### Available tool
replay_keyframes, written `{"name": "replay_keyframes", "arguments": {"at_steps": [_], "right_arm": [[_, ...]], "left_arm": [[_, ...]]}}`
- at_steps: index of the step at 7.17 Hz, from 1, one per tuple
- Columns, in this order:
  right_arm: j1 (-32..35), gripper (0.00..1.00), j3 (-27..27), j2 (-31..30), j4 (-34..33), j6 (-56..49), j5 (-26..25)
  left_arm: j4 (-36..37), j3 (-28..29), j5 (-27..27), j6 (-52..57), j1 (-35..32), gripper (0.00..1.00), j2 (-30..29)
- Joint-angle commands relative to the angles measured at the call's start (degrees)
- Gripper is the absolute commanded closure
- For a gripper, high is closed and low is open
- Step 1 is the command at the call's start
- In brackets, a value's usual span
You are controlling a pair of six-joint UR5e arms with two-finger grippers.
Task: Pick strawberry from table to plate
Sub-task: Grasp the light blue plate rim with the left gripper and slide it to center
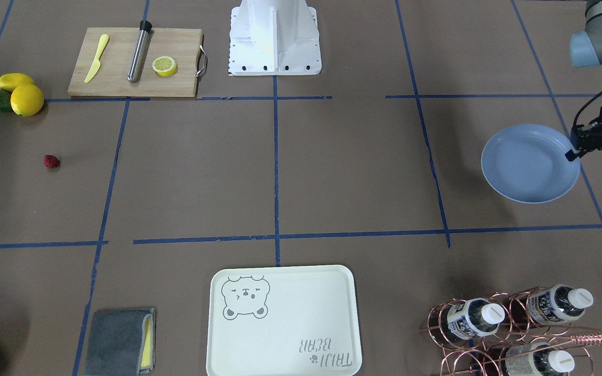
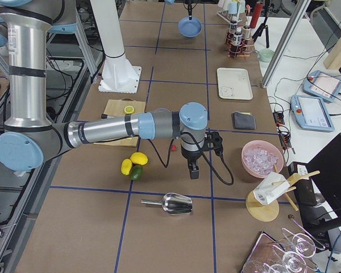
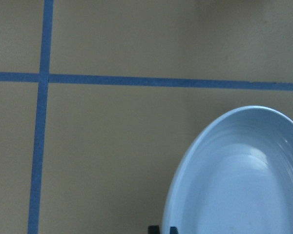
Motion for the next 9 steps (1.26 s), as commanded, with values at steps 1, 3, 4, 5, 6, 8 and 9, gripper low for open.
{"name": "replay_keyframes", "arguments": {"at_steps": [1,3,4,5,6,8,9], "right_arm": [[0.04,0.00,0.10,0.01,0.07,0.02,0.00],[-0.05,0.00,0.19,-0.07,-0.02,0.02,0.09],[-0.05,0.00,0.19,0.01,0.07,0.02,0.09],[-0.05,0.00,0.19,0.10,-0.02,0.11,0.09],[-0.05,0.00,0.02,0.10,0.07,-0.07,0.09],[-0.23,0.00,0.98,0.02,0.07,0.02,0.44],[-0.23,0.00,0.90,0.01,0.07,0.02,0.18]], "left_arm": [[15.50,-5.06,-0.20,-3.25,-2.20,1.00,-10.44],[16.00,-6.19,-0.29,-26.89,4.76,1.00,-19.43],[14.61,-5.77,0.32,-39.01,12.83,1.00,-23.90],[13.90,-5.33,2.85,-48.27,19.70,1.00,-28.04],[13.89,-5.06,8.62,-55.67,27.33,1.00,-30.95],[10.41,-1.75,18.04,-64.78,37.56,1.00,-34.83],[3.50,2.80,20.78,-67.32,40.48,1.00,-34.85]]}}
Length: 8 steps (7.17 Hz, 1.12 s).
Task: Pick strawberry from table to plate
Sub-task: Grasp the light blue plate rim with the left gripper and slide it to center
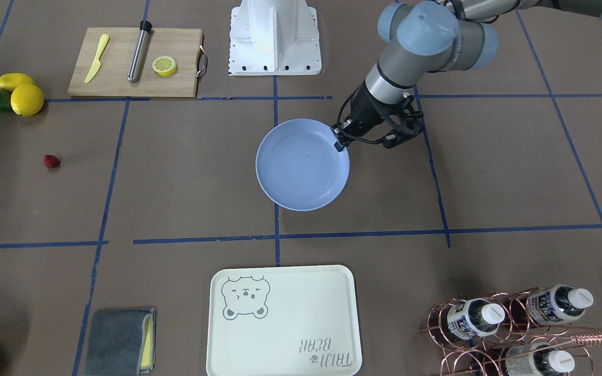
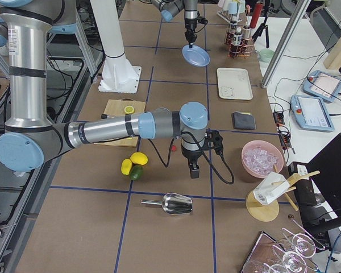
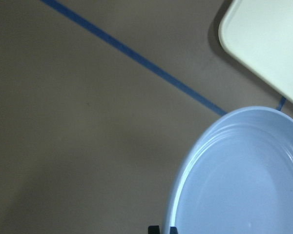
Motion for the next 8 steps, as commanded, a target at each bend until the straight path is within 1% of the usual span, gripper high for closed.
{"name": "replay_keyframes", "arguments": {"at_steps": [1,2,3,4,5,6,7,8], "right_arm": [[-0.04,0.00,0.64,-0.04,0.00,0.01,0.03],[-0.04,0.00,1.34,0.05,-0.08,0.01,0.03],[-0.04,0.00,1.53,0.14,-0.17,0.01,0.03],[-0.38,0.00,1.70,0.23,0.00,0.01,0.21],[-0.82,0.00,3.79,1.10,-0.43,0.53,0.91],[-3.00,0.00,4.07,1.19,-0.09,10.11,4.39],[-10.33,0.00,8.17,0.67,4.27,20.90,4.78],[-15.71,0.00,8.29,0.41,12.14,32.32,3.39]], "left_arm": [[-9.70,7.08,6.17,-4.09,6.81,1.00,-0.66],[-9.91,7.45,6.27,-3.66,7.97,1.00,-0.57],[-10.08,7.45,6.36,-3.48,8.67,0.42,-0.40],[-9.91,6.76,6.62,-2.69,8.59,0.00,-0.05],[-9.56,4.32,6.19,-1.29,7.29,0.00,0.74],[-8.08,0.90,3.83,2.11,3.62,0.00,1.96],[-2.06,-1.40,-0.63,6.32,-0.59,0.00,1.89],[4.09,-4.29,-1.19,11.50,-3.33,0.00,1.89]]}}
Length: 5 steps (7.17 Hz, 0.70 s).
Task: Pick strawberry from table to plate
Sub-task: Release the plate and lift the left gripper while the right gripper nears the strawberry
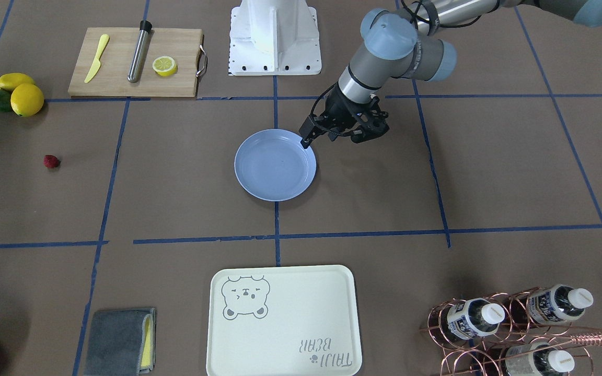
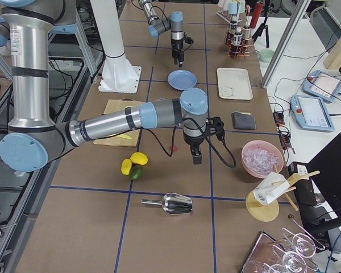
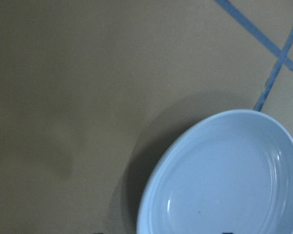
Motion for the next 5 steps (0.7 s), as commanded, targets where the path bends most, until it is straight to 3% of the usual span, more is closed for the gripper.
{"name": "replay_keyframes", "arguments": {"at_steps": [1,4,5], "right_arm": [[-12.90,0.00,1.51,-0.50,14.21,22.14,-4.95],[-24.36,0.00,1.43,-1.63,18.75,28.72,-12.98],[-29.70,0.00,0.82,-1.64,22.51,33.44,-19.26]], "left_arm": [[10.30,-4.17,-2.11,11.42,-6.12,0.00,0.31],[11.64,-8.73,-2.19,18.05,-11.57,0.00,3.38],[13.65,-8.83,-2.20,20.86,-12.11,0.00,3.47]]}}
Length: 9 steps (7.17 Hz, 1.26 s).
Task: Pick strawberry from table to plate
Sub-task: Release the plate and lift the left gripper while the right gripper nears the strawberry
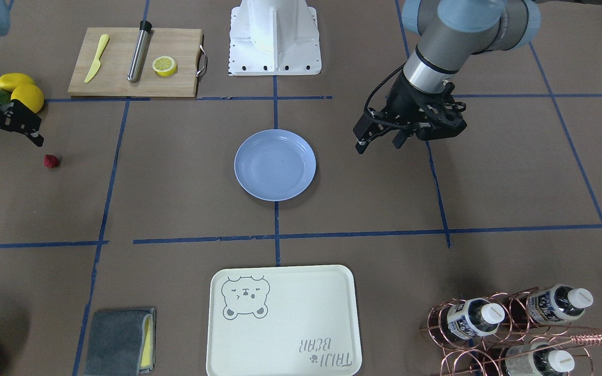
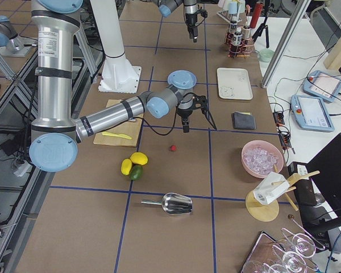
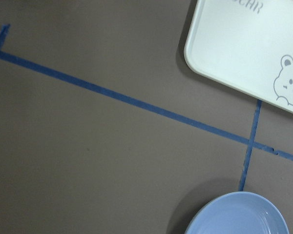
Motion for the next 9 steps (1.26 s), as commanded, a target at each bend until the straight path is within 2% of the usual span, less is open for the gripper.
{"name": "replay_keyframes", "arguments": {"at_steps": [1,5,9], "right_arm": [[-8.27,0.00,-1.63,0.20,5.09,4.99,-9.27],[-8.12,0.00,-8.22,-0.58,5.28,-0.55,-7.99],[-8.38,0.02,-9.90,-2.17,5.19,-0.63,-7.10]], "left_arm": [[2.14,-0.80,-0.04,3.53,-1.54,0.00,0.62],[2.14,-0.27,-0.04,3.97,-1.45,0.00,0.71],[2.14,-0.27,-0.04,3.97,-1.37,0.00,0.62]]}}
